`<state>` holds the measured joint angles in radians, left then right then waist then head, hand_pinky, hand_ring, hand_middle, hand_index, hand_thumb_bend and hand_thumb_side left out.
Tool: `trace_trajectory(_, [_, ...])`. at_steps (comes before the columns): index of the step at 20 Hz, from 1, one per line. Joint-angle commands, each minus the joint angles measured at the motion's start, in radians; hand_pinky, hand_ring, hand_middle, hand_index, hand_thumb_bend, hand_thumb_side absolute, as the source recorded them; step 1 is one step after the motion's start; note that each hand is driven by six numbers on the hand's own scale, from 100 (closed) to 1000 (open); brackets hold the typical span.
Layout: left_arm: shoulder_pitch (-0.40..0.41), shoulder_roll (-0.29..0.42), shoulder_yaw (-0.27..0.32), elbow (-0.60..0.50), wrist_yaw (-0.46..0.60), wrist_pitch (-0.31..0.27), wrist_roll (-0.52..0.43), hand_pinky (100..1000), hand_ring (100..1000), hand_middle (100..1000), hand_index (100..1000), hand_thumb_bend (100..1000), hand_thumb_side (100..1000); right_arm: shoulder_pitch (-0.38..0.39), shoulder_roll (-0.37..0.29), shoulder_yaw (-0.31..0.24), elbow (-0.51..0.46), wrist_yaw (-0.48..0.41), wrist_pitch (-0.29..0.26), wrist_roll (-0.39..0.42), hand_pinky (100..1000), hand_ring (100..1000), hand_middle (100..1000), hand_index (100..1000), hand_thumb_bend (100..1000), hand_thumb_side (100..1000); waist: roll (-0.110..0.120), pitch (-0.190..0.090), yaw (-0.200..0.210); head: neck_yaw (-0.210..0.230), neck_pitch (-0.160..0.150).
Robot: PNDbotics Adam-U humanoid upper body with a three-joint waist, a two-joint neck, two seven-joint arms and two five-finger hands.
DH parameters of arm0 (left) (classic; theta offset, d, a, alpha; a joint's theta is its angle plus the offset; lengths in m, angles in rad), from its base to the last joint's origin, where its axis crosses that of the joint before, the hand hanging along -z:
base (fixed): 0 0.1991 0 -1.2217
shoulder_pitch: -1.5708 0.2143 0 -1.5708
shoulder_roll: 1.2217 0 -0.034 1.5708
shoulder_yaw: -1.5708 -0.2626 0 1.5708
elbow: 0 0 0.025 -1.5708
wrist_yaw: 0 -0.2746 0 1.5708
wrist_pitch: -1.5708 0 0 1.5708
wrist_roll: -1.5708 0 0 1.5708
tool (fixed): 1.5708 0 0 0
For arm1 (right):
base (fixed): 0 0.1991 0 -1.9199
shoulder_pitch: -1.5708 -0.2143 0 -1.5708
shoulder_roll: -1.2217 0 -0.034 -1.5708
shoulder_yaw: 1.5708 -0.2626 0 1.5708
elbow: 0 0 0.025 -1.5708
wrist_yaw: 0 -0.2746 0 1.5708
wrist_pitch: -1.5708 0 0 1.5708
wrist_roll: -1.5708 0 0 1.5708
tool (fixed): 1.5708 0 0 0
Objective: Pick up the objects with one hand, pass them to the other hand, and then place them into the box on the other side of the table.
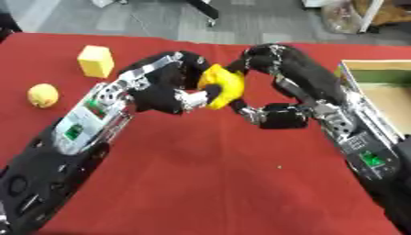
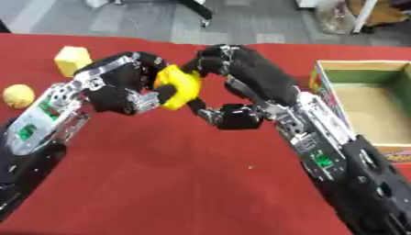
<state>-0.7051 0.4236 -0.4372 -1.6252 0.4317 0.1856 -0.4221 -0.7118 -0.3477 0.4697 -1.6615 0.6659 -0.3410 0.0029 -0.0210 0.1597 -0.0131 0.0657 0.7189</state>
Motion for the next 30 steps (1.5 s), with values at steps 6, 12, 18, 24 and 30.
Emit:
trace_trajectory(6, [-0.025,0.020,-0.005,-0.018,-0.029,0.004,-0.023,717,582,531,606,421,387,-0.009,-0.010,-0.009,0.005,-0.088,0.043,-0.114,552,509,448,387,222,100,0.006,-0.020,-0.005,0.002,0.000])
trace_trajectory(12, [-0.018,0.043,0.037,-0.013,-0.116,-0.048,-0.037,782,691,694,722,740,635,-0.004,-0.021,-0.014,-0.002,-0.108,0.035,-0.135,555,509,449,377,191,100,0.007,-0.020,-0.009,0.001,-0.003])
trace_trajectory(18, [0.000,0.067,0.102,0.008,-0.164,-0.098,-0.005,808,727,742,750,780,687,0.002,-0.064,-0.040,-0.039,-0.163,0.050,-0.144,554,507,446,375,232,100,0.007,-0.021,-0.010,-0.002,-0.005])
trace_trajectory(24, [0.046,0.118,0.197,-0.006,-0.155,-0.121,0.082,792,702,715,740,747,673,0.029,-0.177,-0.120,-0.050,-0.256,0.132,-0.192,548,503,440,377,247,100,0.004,-0.019,-0.007,-0.009,-0.009])
trace_trajectory(30, [0.125,0.171,0.268,-0.054,-0.128,-0.137,0.168,782,686,698,732,728,669,0.090,-0.304,-0.259,0.062,-0.354,0.229,-0.280,544,502,438,379,261,100,0.003,-0.016,-0.004,-0.020,-0.014])
